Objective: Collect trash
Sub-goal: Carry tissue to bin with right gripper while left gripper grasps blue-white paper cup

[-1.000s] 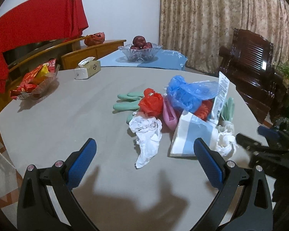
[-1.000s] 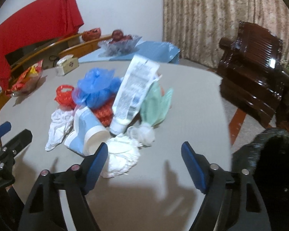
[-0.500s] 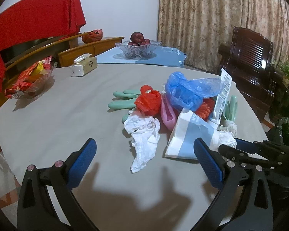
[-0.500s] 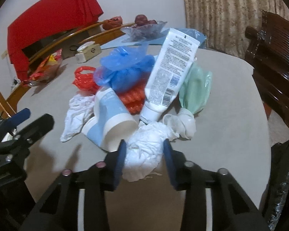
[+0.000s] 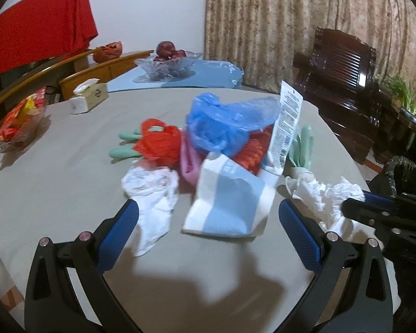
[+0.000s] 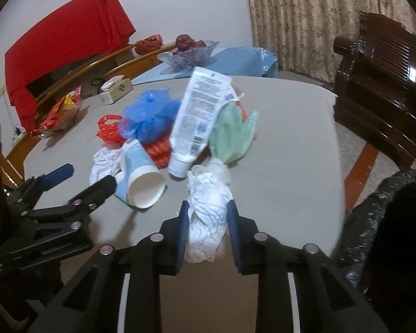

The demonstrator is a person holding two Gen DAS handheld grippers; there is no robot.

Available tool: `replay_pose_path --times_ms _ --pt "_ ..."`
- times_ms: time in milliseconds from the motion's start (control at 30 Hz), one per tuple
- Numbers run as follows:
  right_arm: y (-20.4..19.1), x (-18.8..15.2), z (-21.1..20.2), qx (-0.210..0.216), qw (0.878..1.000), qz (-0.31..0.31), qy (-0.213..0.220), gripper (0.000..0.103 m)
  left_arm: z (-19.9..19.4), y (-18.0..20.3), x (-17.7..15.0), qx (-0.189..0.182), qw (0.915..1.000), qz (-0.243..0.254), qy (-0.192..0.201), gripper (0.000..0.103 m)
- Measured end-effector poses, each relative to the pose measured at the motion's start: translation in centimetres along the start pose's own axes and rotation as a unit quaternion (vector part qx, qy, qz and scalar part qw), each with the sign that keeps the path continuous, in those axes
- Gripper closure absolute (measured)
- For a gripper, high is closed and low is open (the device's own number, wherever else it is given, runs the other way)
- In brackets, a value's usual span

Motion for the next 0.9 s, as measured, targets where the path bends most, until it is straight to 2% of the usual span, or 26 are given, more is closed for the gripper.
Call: replay_pose_path --times_ms 233,467,567,600,667,700,900 --pt "0.5 0.2 0.2 0.0 1.0 0.002 0.0 0.076 2.9 0.8 0.0 -0.011 0.9997 0.012 -0.016 0.005" --pt "0.5 0.0 0.7 0.0 1.0 0.002 -0.003 0.076 5.8 0.4 -0.7 -0.036 0.9964 -0.009 -0.076 0.005" --pt "0.6 0.0 0.7 -0.001 1.0 0.002 -0.004 0.076 5.8 0.4 -0.9 -0.04 0.9959 -0.012 -0.08 0.005" --pt "0.5 -0.1 0.7 -0.001 1.0 0.003 -0.004 0.076 5.6 0.5 -0.9 -0.041 0.9961 -0.011 -0.077 0.007" --pt "0.5 0.0 0.6 -0.001 1.0 0.004 -0.004 0.076 5.3 0.9 -1.0 -0.046 0.9961 -0.008 -0.075 0.029" --pt "0.5 0.0 0.5 0.0 1.0 0.004 -0.002 0.076 5.2 1.0 -1.2 -0.049 0.9954 -0.009 -0.081 0.034" --pt "0.6 0.5 -0.6 0.002 1.0 0.005 0.008 0.076 2.8 1.8 -1.4 -0.059 0.9953 -0.026 -0.072 0.041"
Point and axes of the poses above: each gripper's, at about its wrist camera, not at the fingertips, and z roughly the way its jaws point, y to its right, x to its top, the point moved 5 cm from there along z, roughly the way its jaws point, and after that the axes turned 6 degrees about y, right-handed, at the moved point
